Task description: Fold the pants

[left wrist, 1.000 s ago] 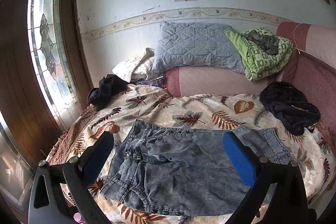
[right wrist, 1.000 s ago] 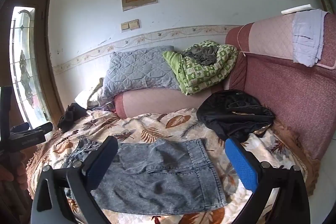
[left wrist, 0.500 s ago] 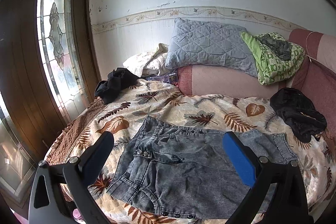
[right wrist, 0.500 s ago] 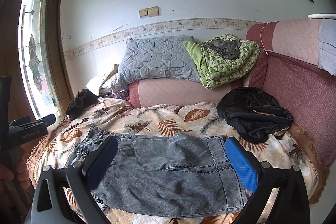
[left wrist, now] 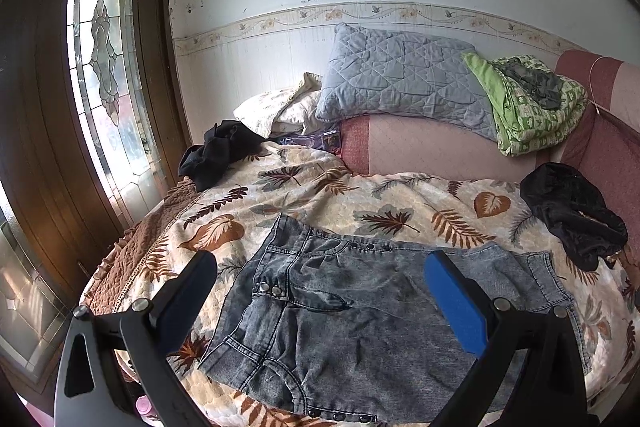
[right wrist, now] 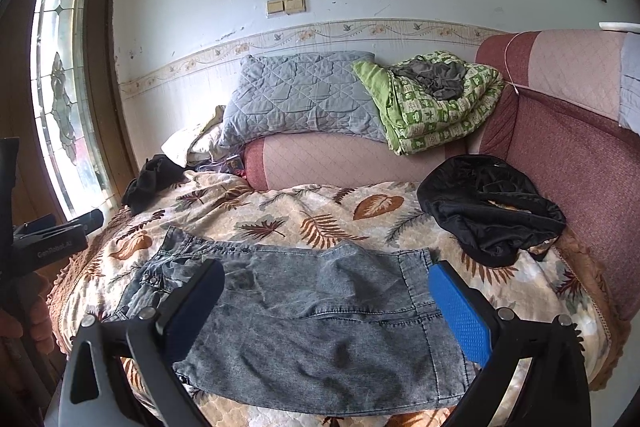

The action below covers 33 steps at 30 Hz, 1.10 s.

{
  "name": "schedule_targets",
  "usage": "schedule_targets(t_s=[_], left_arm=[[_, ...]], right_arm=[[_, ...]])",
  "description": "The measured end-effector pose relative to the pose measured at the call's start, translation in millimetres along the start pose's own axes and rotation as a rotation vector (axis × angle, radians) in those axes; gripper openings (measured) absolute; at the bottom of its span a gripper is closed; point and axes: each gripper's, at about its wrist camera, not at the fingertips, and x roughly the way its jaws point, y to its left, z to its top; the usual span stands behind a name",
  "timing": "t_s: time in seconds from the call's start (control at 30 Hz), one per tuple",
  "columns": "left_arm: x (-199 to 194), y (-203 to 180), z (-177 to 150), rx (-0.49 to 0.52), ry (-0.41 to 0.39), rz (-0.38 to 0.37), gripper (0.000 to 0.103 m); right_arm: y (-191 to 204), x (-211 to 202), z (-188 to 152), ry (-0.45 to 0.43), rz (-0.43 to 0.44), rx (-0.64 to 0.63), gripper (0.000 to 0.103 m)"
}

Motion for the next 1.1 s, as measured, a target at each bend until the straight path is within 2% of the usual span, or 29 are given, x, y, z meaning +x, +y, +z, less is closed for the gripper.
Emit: schedule_targets(t_s=[0.8, 0.97, 1.1], left_arm=[[38.4, -6.6, -7.2, 0.034, 0.051, 0.005, 0.103], [62.1, -4.6, -10.6, 0.060, 0.089, 0.006, 0.103], [105.5, 10.4, -10.5, 0.092, 0.160, 0.010, 0.103]], right_arm=[[-26.4, 37.3, -9.9, 0.066, -0.041, 0.050, 0.103], [-46.1, 56.0, -6.2, 0.090, -0.056, 0.071, 0.103], [-86.4, 94.2, 3.3, 0.161, -0.082, 0.085, 0.103]])
